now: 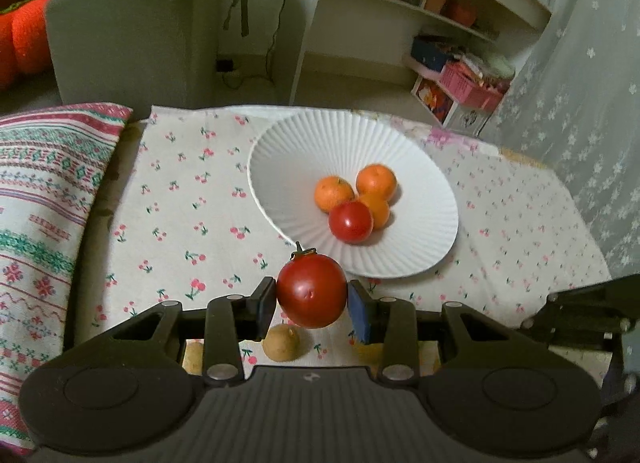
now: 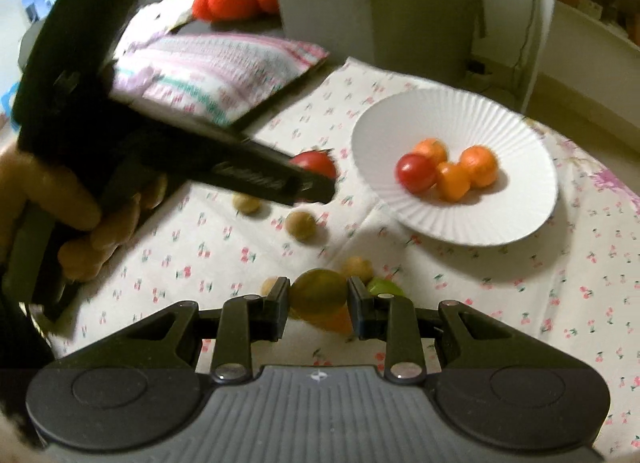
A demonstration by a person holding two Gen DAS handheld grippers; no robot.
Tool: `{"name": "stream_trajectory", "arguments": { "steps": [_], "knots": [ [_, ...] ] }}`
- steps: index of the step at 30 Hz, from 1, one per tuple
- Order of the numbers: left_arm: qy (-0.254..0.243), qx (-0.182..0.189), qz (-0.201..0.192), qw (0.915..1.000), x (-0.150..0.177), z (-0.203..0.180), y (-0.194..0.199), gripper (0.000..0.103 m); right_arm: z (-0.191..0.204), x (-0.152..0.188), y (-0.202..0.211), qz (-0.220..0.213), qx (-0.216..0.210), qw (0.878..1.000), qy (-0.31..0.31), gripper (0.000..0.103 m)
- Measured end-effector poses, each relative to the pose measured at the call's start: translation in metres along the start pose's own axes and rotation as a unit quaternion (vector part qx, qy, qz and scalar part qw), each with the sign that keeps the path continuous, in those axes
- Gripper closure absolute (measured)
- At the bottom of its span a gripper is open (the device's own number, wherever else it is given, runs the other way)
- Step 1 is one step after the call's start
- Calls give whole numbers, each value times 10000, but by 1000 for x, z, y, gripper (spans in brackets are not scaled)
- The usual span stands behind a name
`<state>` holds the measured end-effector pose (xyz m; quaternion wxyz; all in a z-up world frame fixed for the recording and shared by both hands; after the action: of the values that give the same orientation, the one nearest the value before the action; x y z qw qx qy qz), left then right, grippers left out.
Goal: Organize fruits
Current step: 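Grasp and lift the red tomato with the left gripper while the right gripper grasps the olive fruit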
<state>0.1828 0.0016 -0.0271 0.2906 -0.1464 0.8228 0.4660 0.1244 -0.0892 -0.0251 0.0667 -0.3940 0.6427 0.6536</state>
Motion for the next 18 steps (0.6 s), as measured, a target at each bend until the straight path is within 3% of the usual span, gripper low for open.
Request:
{"name": "stream_trajectory", "arguments": {
  "steps": [18],
  "knots": [
    [186, -24, -475, 9987, -23, 11, 19, 72, -44, -16, 15, -342, 222, 9966, -723, 75]
  ]
}}
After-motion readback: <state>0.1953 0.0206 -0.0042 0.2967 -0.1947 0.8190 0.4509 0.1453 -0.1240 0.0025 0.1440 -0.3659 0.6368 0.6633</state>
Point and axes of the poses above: each gripper's, at about its wrist camera, not at the fingertips, and y roughly against the way its jaws point, z to its left, x to its underside, the point moved 6 cm from there along -y, roughly the way its jaws point, and after that the axes turned 15 degrees about x, right-handed, at the moved point
